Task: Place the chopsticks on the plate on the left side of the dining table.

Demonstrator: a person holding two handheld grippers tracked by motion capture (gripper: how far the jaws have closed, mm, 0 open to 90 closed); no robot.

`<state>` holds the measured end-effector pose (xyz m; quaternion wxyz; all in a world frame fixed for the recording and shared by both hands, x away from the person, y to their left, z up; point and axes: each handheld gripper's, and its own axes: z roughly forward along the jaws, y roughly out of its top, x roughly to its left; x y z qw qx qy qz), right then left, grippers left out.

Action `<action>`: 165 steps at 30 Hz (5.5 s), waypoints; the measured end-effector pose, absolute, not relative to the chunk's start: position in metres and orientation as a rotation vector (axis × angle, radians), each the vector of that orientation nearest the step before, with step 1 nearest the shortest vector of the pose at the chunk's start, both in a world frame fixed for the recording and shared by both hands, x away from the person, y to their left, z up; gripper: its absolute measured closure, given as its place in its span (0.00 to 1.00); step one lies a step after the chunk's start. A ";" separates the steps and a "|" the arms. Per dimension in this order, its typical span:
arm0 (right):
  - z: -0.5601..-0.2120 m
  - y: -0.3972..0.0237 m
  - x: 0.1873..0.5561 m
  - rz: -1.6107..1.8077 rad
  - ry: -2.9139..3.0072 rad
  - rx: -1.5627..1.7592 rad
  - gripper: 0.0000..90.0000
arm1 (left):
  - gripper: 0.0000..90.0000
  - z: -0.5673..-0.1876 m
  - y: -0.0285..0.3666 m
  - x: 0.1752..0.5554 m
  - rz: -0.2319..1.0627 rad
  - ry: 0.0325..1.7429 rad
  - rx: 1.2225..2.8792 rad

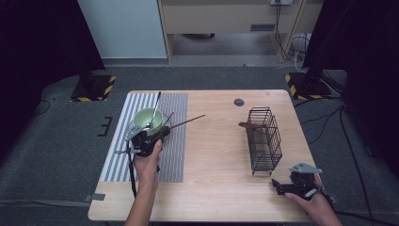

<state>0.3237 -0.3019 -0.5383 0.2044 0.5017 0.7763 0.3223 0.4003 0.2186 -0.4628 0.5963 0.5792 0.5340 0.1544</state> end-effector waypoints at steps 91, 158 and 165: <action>-0.538 -0.302 0.323 0.897 2.170 1.396 0.00 | 0.93 -0.499 0.284 0.342 0.374 1.443 1.453; -0.538 -0.302 0.323 0.897 2.169 1.394 0.00 | 0.93 -0.528 0.280 0.353 0.201 1.508 1.532; -0.538 -0.302 0.323 0.897 2.169 1.394 0.00 | 0.93 -0.529 0.282 0.354 0.197 1.511 1.523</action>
